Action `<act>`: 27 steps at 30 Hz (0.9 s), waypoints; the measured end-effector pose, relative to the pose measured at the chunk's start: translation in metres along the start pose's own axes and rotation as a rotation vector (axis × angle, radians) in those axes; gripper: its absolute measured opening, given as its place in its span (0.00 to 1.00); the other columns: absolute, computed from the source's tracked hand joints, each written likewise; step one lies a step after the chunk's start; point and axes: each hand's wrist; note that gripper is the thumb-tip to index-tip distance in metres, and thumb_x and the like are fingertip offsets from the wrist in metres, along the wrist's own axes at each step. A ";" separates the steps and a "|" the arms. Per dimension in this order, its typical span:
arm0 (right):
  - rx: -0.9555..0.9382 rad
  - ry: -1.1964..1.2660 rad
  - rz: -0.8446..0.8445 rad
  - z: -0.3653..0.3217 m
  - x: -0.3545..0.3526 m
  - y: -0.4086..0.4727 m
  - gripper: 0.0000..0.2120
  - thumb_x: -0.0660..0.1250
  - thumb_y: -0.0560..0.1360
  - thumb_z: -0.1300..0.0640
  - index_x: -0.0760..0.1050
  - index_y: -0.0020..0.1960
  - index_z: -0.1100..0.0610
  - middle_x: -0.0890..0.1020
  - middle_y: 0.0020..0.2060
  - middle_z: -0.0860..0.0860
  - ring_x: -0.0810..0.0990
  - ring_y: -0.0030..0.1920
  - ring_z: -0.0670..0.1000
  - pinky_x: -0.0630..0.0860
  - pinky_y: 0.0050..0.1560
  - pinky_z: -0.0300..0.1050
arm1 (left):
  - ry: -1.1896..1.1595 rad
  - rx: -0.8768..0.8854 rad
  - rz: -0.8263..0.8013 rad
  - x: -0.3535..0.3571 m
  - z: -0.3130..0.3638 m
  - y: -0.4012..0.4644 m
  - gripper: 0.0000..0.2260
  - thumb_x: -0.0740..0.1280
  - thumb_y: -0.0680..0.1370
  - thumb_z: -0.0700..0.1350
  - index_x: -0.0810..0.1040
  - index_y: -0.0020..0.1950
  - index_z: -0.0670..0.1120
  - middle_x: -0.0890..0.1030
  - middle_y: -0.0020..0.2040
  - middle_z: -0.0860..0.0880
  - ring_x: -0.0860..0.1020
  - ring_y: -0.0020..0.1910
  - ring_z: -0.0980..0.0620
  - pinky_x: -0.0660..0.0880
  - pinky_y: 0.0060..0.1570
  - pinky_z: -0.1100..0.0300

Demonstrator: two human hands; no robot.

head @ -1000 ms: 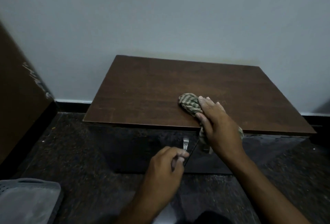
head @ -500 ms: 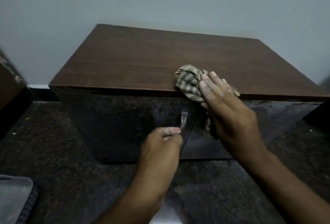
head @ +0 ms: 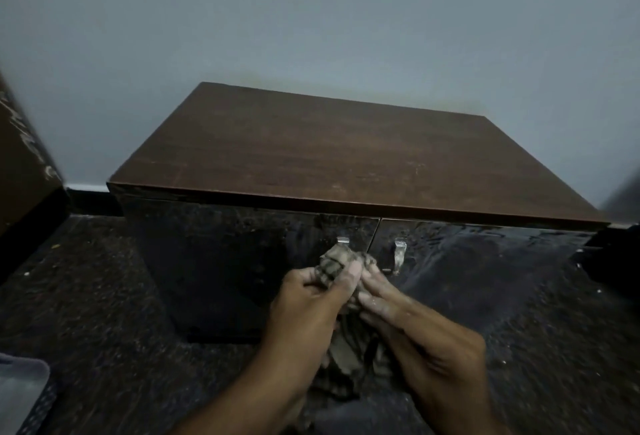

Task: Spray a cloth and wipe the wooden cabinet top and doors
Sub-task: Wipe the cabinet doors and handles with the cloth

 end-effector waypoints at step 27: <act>0.863 0.674 -0.199 0.013 -0.001 0.024 0.10 0.80 0.66 0.55 0.81 0.42 0.58 0.82 0.36 0.56 0.79 0.37 0.51 0.75 0.37 0.41 | 0.747 0.356 -0.146 -0.037 -0.008 0.018 0.03 0.73 0.73 0.51 0.80 0.41 0.56 0.82 0.41 0.59 0.80 0.42 0.61 0.78 0.47 0.55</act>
Point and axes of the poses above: each hand's wrist, its own y-axis towards the middle knuckle, its own x-axis out of the palm, z = x × y
